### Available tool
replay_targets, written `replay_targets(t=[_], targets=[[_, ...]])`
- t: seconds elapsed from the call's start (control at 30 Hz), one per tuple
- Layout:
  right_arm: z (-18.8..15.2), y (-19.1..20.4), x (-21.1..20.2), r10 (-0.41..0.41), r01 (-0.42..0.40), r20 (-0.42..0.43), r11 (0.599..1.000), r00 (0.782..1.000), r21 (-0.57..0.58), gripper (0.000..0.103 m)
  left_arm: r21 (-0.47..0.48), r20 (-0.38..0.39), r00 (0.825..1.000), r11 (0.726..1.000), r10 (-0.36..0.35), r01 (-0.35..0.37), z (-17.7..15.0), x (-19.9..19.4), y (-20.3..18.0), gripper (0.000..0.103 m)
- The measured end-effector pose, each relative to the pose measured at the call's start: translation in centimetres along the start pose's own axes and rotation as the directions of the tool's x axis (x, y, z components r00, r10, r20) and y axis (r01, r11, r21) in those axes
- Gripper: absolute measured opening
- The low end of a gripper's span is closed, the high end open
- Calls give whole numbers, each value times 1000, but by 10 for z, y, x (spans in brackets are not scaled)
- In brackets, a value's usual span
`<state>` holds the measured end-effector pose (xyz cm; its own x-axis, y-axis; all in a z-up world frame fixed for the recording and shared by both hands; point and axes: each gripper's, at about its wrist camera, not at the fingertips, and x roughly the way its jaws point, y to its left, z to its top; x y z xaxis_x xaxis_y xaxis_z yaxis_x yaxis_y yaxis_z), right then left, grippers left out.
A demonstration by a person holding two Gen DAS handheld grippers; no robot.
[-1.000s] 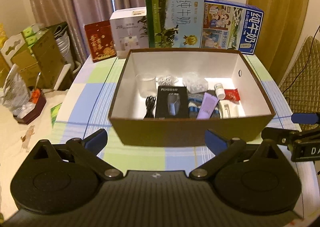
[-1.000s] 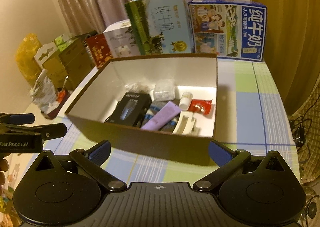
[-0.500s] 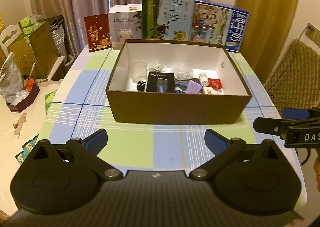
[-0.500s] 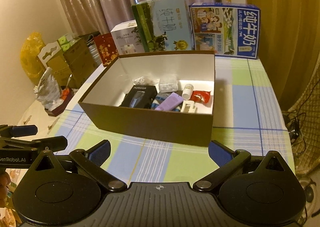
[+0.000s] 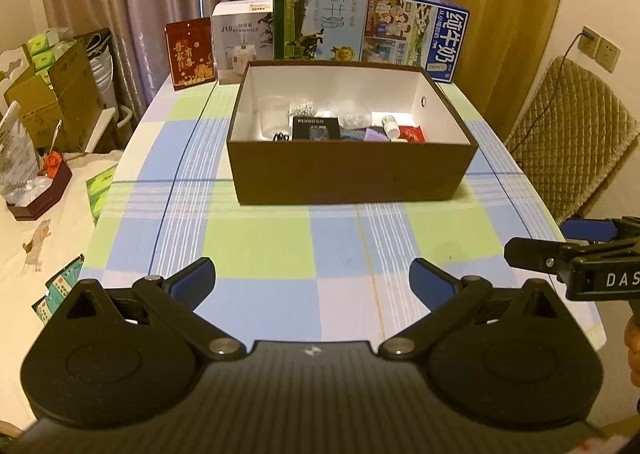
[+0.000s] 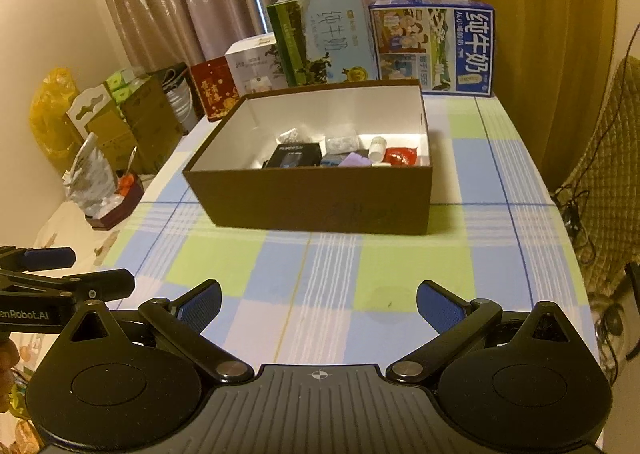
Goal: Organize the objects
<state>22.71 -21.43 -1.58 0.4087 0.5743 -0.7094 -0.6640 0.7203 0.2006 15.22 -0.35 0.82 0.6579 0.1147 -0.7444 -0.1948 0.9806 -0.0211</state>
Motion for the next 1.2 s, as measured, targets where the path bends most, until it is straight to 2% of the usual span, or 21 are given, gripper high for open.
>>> replay_targets(t=[0.27,0.57,1.2], targets=[[-28,21,-16,-31,31,-4,999,1000,13,101,12,0,1000,1000,-23,23,-22,-18,11,102],[-43,32,-25,-51,51,-1,998,999,20,101,16,3,999,999,-36,36,-37,-31,15,102],[-46,38,-28,-52,52,5,999,999,10,101,9,8,999,999,-31,31,-38,-35,15,102]])
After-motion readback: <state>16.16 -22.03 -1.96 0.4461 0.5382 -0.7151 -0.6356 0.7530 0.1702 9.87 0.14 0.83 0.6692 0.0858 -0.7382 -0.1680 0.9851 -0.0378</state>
